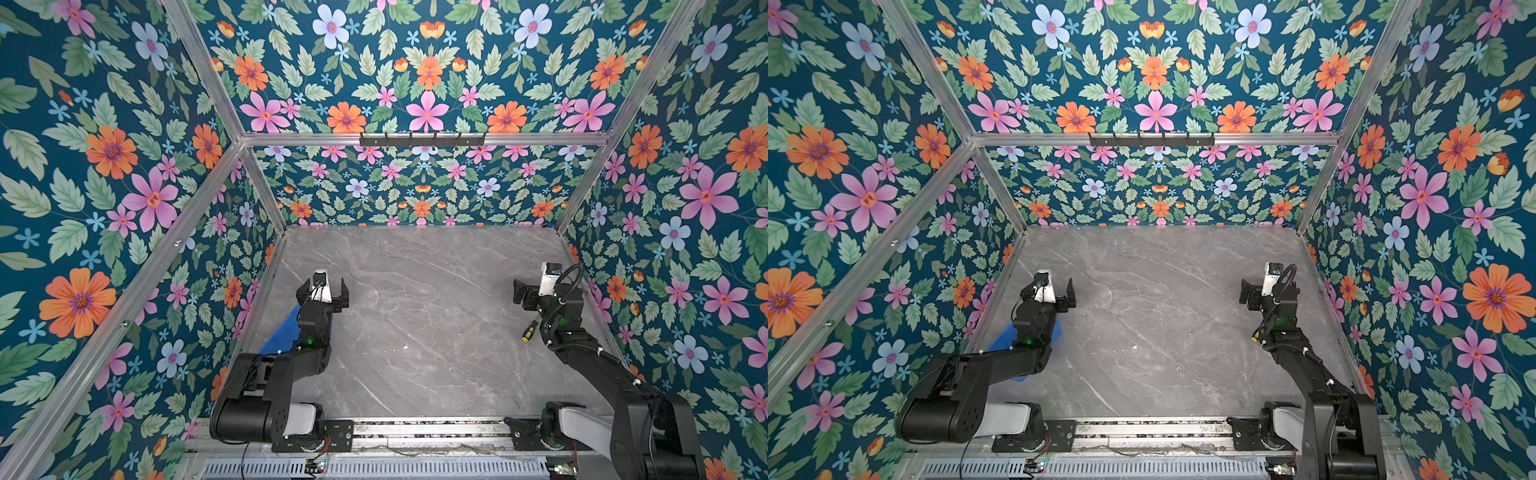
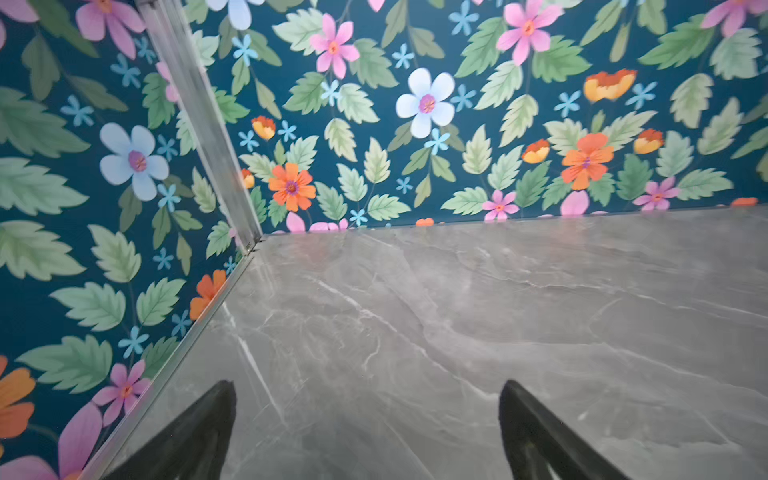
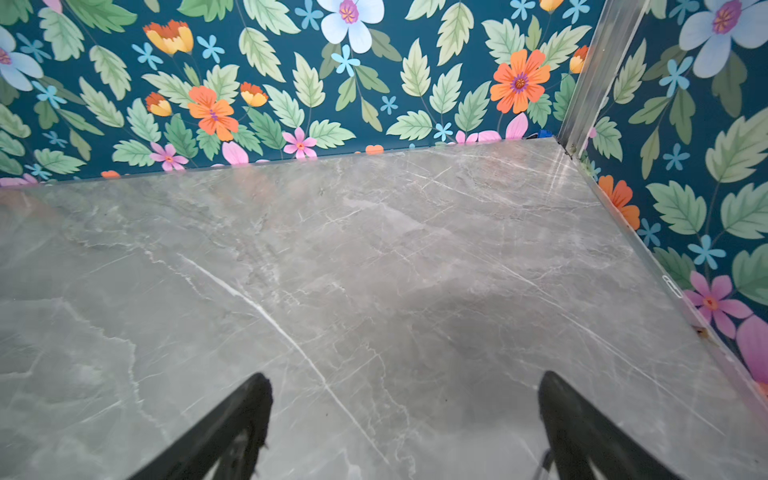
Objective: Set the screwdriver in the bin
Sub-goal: 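Lower the right gripper onto the screwdriver and close on its handle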
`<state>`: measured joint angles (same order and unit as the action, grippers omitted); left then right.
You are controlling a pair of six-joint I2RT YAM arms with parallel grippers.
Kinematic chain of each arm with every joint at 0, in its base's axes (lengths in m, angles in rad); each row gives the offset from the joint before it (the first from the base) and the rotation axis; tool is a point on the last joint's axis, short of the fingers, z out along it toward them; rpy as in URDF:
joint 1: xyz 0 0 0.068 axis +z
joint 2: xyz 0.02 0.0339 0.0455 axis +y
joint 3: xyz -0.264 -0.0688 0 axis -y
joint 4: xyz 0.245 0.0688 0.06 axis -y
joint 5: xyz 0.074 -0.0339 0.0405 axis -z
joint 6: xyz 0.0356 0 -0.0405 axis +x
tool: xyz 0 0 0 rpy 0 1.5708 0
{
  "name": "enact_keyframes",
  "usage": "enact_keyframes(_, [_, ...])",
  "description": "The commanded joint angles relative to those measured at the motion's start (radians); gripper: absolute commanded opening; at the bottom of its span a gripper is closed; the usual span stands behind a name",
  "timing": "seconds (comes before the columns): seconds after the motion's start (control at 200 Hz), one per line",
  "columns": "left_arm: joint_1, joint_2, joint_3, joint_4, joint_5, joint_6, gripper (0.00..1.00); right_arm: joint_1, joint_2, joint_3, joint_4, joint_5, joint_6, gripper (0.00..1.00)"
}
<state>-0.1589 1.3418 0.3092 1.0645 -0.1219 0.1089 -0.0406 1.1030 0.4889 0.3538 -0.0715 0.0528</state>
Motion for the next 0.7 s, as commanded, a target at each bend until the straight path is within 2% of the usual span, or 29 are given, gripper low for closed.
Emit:
enact_keyframes(0.0, [-0.05, -0.046, 0.062, -0.182, 0.083, 0.065, 1.0, 0.0, -0.059, 0.051, -0.281, -0.047, 0.056, 0.99])
enact_keyframes(0.145, [-0.175, -0.048, 0.147, -0.282, 0.171, 0.094, 1.0, -0.001, -0.069, 0.227, -0.633, -0.008, 0.144, 0.99])
enact_keyframes(0.265, [-0.272, -0.026, 0.203, -0.323, 0.23, 0.087, 1.0, -0.001, -0.043, 0.337, -0.827, 0.04, 0.217, 0.99])
enact_keyframes(0.49, [-0.428, 0.072, 0.358, -0.415, 0.363, 0.109, 1.0, -0.008, 0.038, 0.445, -0.991, 0.075, 0.297, 0.99])
enact_keyframes(0.695, [-0.547, 0.137, 0.456, -0.491, 0.462, 0.141, 1.0, -0.087, 0.21, 0.526, -1.115, 0.024, 0.394, 0.99])
